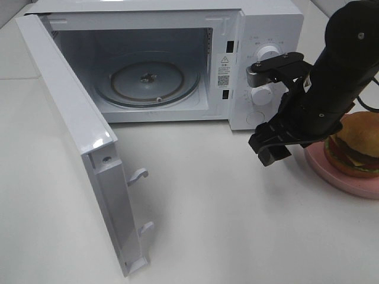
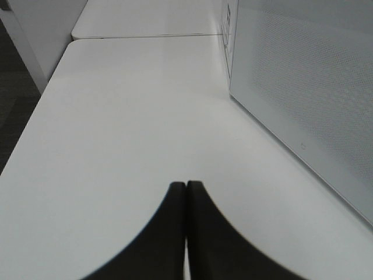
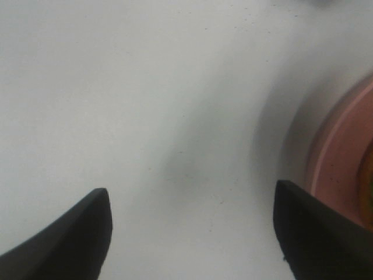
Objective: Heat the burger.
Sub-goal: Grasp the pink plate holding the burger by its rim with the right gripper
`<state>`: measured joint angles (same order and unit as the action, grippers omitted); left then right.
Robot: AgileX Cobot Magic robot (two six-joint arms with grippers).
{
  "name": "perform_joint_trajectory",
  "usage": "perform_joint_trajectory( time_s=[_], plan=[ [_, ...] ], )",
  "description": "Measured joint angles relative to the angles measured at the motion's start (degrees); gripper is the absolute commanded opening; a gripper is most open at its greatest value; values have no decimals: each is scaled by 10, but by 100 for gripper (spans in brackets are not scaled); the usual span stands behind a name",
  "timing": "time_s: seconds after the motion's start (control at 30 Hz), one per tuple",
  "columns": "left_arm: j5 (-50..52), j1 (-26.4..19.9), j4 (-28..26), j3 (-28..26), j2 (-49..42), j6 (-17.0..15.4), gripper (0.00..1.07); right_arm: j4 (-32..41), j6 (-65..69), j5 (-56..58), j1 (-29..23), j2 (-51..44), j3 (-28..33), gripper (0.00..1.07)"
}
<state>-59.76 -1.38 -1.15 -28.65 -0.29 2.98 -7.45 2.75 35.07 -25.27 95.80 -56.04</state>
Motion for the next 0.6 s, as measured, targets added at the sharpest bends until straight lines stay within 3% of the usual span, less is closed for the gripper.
perform_joint_trajectory(
  time_s=[0.23,0.6],
  plan=[
    [0,0,0,0,0,0,0,-64,45,19,0,10,-2,70],
    [0,0,0,0,0,0,0,-180,152,37,0,103,-4,70]
  ],
)
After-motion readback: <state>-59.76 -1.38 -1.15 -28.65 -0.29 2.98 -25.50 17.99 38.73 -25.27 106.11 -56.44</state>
